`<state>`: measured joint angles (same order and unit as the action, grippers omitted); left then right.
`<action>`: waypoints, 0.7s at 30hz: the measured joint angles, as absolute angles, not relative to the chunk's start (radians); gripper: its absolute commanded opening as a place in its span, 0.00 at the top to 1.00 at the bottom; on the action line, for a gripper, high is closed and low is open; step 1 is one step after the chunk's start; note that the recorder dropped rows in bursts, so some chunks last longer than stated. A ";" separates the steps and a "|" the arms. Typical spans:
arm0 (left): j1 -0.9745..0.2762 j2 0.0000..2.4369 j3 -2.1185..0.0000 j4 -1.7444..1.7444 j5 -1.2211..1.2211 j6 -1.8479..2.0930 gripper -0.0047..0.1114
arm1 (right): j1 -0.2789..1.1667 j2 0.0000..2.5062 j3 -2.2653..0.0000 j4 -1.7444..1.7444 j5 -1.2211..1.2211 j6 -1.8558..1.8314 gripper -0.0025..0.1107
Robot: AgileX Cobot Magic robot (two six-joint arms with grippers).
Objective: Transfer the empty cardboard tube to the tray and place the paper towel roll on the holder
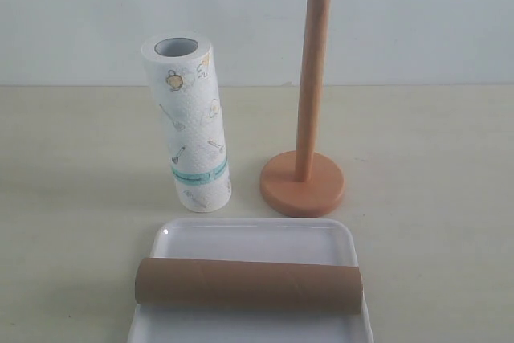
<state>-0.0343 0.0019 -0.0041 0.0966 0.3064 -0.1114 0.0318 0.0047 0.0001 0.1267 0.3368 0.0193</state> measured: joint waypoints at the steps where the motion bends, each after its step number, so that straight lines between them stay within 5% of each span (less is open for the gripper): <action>1: -0.034 0.002 -0.004 0.097 0.306 -0.111 0.92 | 0.032 0.005 0.000 0.127 0.337 0.019 0.97; 14: -0.034 0.002 -0.012 0.084 0.310 -0.117 0.92 | 0.032 0.005 0.000 0.127 0.337 0.019 0.97; 21: -0.034 0.000 -0.240 -0.119 0.296 -0.174 0.92 | 0.032 0.005 0.000 0.127 0.337 0.019 0.97</action>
